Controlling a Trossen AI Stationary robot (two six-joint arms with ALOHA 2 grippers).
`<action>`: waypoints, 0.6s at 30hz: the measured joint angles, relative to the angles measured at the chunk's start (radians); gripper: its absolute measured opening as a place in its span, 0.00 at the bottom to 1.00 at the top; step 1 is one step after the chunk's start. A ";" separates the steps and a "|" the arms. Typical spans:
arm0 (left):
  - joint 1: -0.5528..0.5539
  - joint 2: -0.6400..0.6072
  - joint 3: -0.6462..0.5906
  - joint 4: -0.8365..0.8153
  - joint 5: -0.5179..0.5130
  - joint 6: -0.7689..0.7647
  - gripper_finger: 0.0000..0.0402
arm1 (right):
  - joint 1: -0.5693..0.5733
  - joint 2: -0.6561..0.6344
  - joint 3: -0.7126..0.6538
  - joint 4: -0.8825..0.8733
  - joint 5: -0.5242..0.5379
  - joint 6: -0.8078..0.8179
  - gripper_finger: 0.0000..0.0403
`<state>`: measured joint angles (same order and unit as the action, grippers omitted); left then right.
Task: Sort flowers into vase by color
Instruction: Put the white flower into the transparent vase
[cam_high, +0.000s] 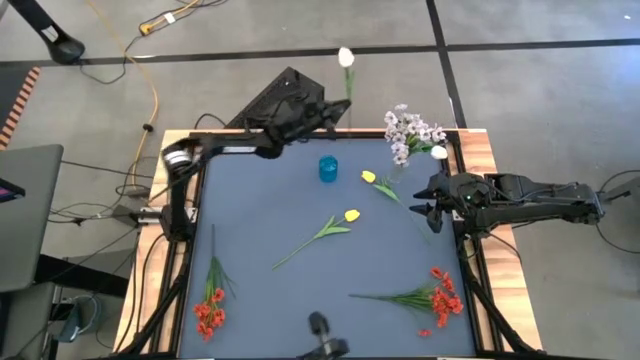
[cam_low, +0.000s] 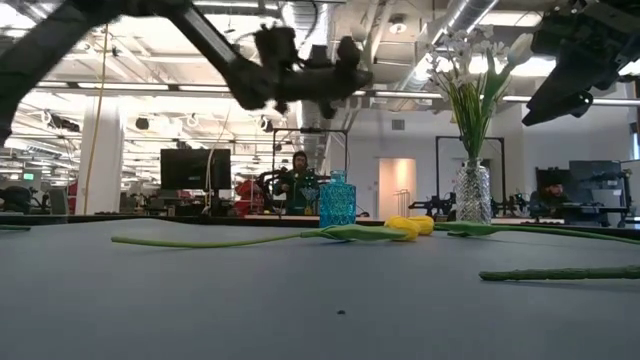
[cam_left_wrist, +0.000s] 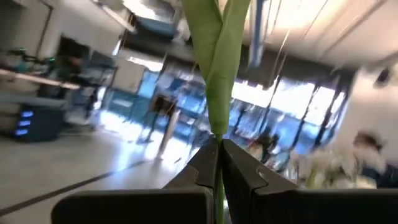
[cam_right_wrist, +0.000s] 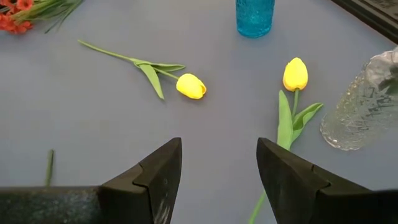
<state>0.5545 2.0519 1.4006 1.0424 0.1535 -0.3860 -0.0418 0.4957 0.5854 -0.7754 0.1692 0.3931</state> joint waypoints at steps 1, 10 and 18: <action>0.000 0.045 0.048 0.026 0.013 -0.031 0.00 | 0.000 0.000 0.000 0.000 0.005 0.000 0.58; -0.028 0.360 0.464 0.112 0.057 -0.252 0.00 | 0.000 0.000 0.000 -0.006 0.043 0.002 0.58; -0.058 0.455 0.508 0.188 -0.030 -0.377 0.00 | 0.000 0.000 0.000 -0.006 0.050 0.002 0.58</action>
<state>0.4964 2.5069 1.9085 1.2303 0.1237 -0.7627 -0.0418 0.4956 0.5854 -0.7818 0.2195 0.3950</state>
